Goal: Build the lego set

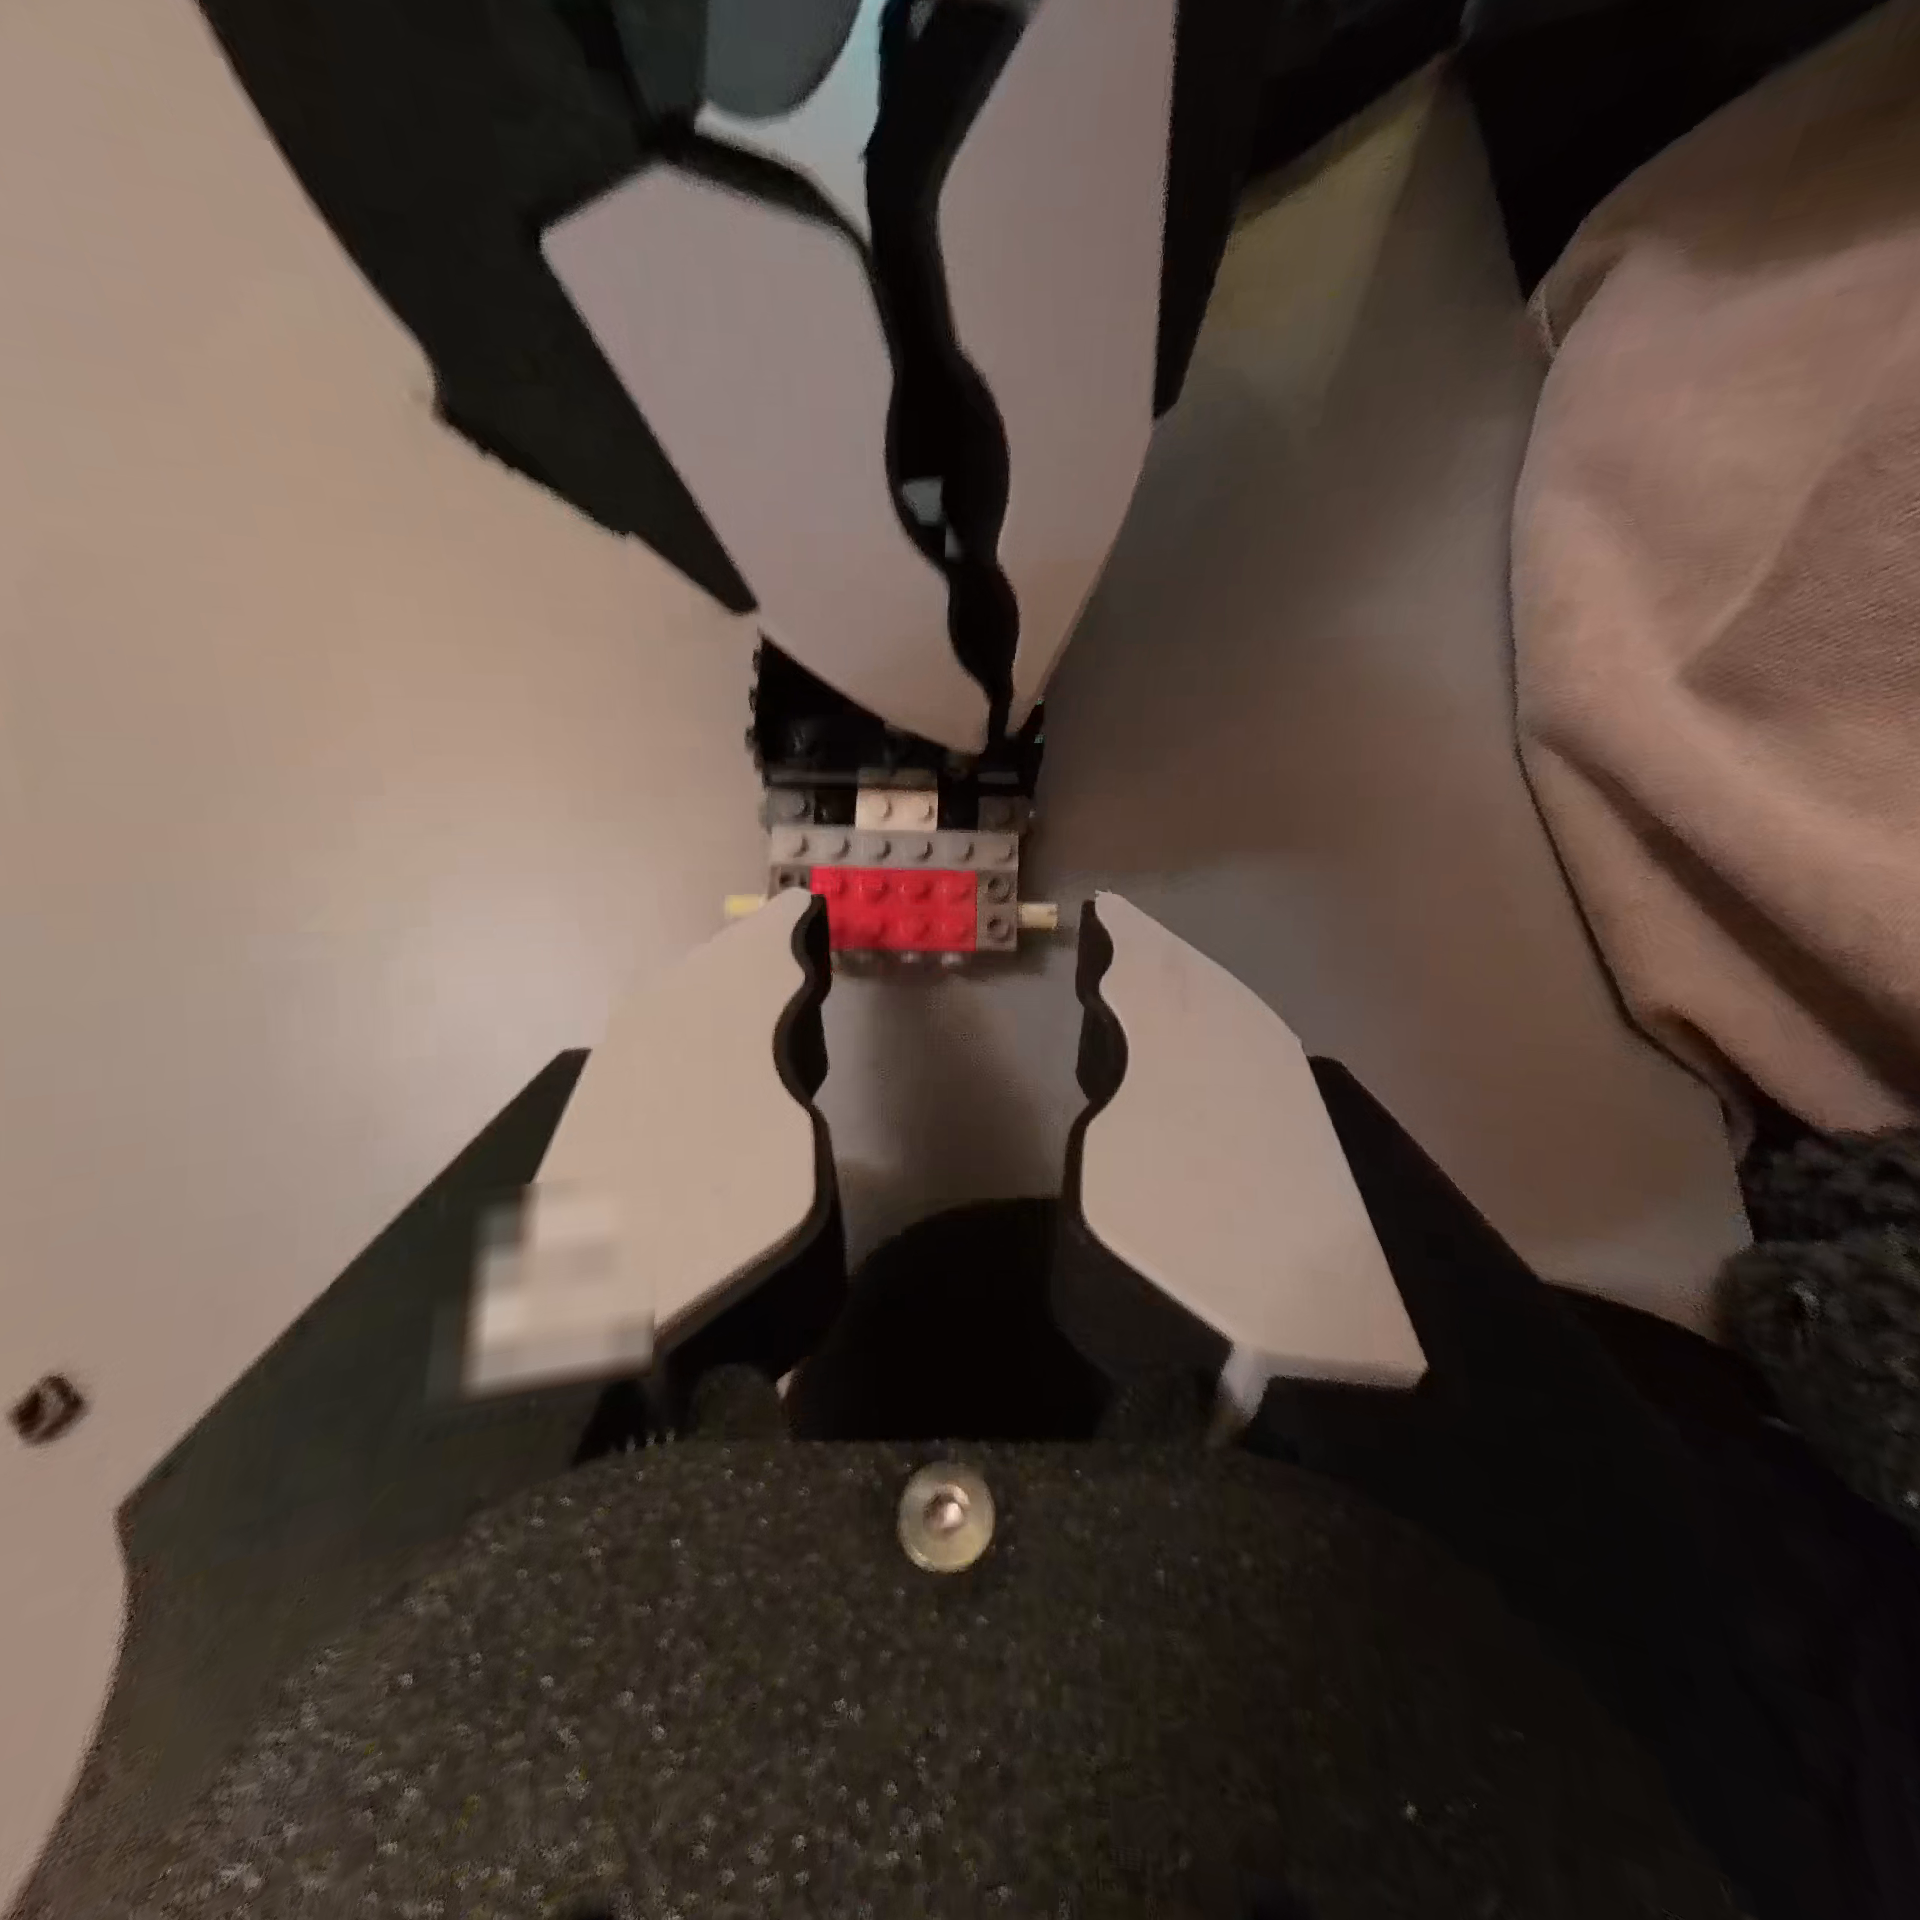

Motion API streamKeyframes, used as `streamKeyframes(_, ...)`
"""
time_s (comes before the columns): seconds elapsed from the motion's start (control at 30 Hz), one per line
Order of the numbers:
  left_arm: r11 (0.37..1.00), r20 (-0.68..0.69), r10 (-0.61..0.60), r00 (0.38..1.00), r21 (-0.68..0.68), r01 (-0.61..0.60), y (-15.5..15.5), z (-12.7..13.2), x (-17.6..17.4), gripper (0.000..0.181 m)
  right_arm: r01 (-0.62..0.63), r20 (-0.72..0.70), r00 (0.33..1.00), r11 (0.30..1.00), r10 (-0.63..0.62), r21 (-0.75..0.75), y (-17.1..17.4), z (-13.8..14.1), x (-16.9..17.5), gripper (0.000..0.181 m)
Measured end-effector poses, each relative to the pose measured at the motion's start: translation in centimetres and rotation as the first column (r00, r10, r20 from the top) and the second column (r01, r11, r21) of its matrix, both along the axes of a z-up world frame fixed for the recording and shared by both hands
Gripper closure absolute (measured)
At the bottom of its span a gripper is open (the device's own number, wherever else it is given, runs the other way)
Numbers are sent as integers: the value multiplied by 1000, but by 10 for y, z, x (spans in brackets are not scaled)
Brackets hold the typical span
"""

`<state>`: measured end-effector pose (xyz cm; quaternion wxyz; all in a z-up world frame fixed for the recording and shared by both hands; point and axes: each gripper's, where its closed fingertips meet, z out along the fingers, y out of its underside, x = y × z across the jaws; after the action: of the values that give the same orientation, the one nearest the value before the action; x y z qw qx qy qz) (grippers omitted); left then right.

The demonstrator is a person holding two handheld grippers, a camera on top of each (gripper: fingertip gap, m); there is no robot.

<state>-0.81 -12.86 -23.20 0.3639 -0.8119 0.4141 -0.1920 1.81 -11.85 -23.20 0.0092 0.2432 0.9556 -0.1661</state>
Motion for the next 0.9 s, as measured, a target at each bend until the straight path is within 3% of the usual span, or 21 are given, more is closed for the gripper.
streamKeyframes(0.27, 995, -9, 78, 997, -64, -78, 5, -8, -8, 145, -93, -25, 995, 995, 94, 39, -1, 0, -2, 181)
streamKeyframes(0.47, 993, 0, 82, 997, -87, -81, 5, -10, -8, 145, -270, -90, 957, 960, 276, 71, -4, 0, -1, 181)
streamKeyframes(0.73, 992, 3, 88, 996, -90, -87, 4, -10, -7, 145, -481, -44, 865, 851, 500, 212, -6, -1, 0, 181)
streamKeyframes(0.9, 991, 9, 89, 996, -101, -87, 4, -11, -6, 146, -544, -15, 825, 801, 565, 251, -7, -1, 1, 181)
